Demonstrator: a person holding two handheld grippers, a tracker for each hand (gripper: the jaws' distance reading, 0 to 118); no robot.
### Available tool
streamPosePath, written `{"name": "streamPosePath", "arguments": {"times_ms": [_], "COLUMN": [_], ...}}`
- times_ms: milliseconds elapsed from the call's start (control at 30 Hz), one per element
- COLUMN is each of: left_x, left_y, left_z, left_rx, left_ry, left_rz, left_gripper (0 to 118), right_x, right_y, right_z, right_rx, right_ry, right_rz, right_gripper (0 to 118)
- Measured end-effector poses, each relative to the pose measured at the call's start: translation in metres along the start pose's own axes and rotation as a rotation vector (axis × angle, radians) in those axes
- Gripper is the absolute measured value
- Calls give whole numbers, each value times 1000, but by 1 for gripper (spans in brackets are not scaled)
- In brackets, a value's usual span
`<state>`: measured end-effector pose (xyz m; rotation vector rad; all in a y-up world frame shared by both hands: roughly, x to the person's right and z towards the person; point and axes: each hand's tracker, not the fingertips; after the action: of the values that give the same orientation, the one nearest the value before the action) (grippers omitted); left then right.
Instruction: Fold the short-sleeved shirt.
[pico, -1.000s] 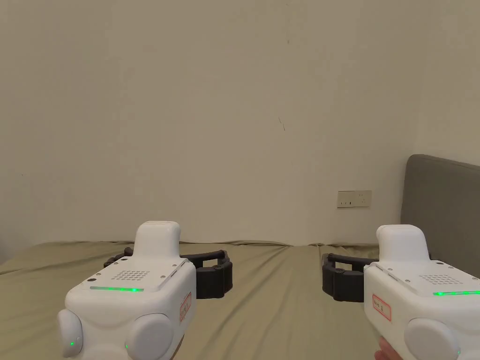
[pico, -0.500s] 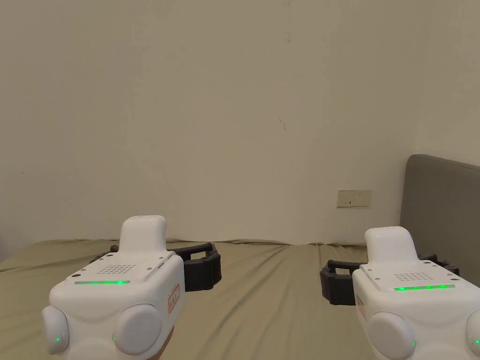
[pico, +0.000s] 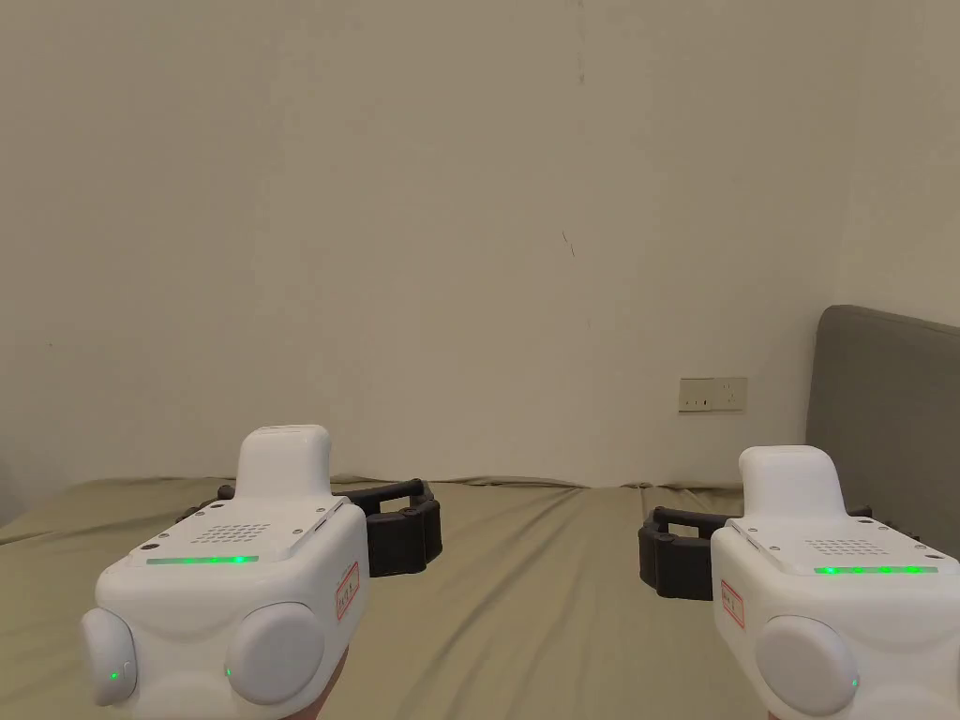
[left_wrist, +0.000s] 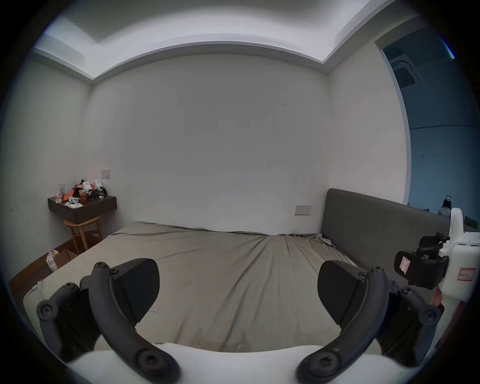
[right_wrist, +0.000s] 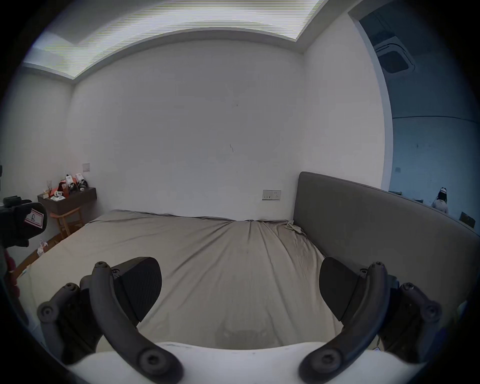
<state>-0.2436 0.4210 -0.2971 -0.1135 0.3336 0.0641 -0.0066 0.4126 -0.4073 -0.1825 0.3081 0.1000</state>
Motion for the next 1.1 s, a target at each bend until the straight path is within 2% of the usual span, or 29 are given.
{"name": "streamPosePath", "arguments": {"times_ms": [1100], "left_x": [0], "left_y": [4], "left_z": [11], "left_rx": [8], "left_ry": [13], "left_rz": [-6], "left_gripper": [118], "right_x": [-7], "right_y": [4], "right_z": [8], "right_rx": [20], "right_ry": [24], "right_rz": [6], "right_gripper": [118]}}
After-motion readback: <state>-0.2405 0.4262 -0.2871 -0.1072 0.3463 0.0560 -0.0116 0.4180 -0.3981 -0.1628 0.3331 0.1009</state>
